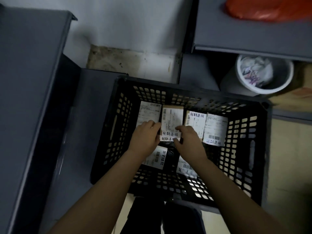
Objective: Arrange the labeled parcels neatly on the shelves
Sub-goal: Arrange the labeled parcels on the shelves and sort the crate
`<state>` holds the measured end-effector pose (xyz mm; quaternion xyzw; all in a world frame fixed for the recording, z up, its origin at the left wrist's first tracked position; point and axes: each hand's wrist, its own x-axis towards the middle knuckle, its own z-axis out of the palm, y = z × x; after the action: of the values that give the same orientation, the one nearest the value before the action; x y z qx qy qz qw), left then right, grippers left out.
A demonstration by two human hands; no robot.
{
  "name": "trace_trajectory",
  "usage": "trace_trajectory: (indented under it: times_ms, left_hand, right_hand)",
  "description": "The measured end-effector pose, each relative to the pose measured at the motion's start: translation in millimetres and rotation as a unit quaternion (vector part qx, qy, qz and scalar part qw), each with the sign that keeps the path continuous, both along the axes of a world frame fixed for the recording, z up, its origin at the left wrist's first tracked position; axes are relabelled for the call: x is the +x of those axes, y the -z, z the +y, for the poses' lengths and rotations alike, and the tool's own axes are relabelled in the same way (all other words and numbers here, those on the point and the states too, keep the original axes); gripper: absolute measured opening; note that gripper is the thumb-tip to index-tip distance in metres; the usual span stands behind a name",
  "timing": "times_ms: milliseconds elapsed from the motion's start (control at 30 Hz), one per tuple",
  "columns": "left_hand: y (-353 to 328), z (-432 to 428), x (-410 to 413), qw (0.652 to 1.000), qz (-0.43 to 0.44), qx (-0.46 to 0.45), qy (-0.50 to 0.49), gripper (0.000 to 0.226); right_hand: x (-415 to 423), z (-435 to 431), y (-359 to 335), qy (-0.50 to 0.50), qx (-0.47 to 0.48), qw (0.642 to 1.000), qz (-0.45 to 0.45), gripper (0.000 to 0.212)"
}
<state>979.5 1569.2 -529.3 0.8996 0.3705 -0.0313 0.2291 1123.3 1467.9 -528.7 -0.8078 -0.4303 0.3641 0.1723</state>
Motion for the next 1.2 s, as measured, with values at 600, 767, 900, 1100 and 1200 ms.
trace_trajectory:
  times_ms: [600,767,900,1100,1200]
  left_hand:
    - [-351.5,-104.2,-182.9,0.884,-0.015,0.39,-0.256,0.026]
    - [-429.5,-186.2,-252.6,0.805,0.027,0.473,-0.357,0.023]
    - [-475.3,-263.0,-305.1,0.736,0.071,0.522,-0.425,0.025]
    - [-520.4,-389.2,-385.0,0.643,0.181,0.556,-0.494,0.024]
    - [-530.4,-455.5,-423.9,0.614,0.215,0.555,-0.519,0.024]
  right_hand:
    - [-137.2,49.1,-336.4,-0.411,0.405,0.804,-0.143,0.027]
    - [-228.6,16.1,-416.6,-0.489,0.507,0.707,-0.067,0.024]
    - [-304.3,-32.4,-465.8,-0.539,0.552,0.635,-0.018,0.027]
    - [-409.2,-125.1,-514.1,-0.609,0.57,0.55,0.044,0.027]
    - [-461.4,-178.2,-527.2,-0.63,0.575,0.517,0.068,0.029]
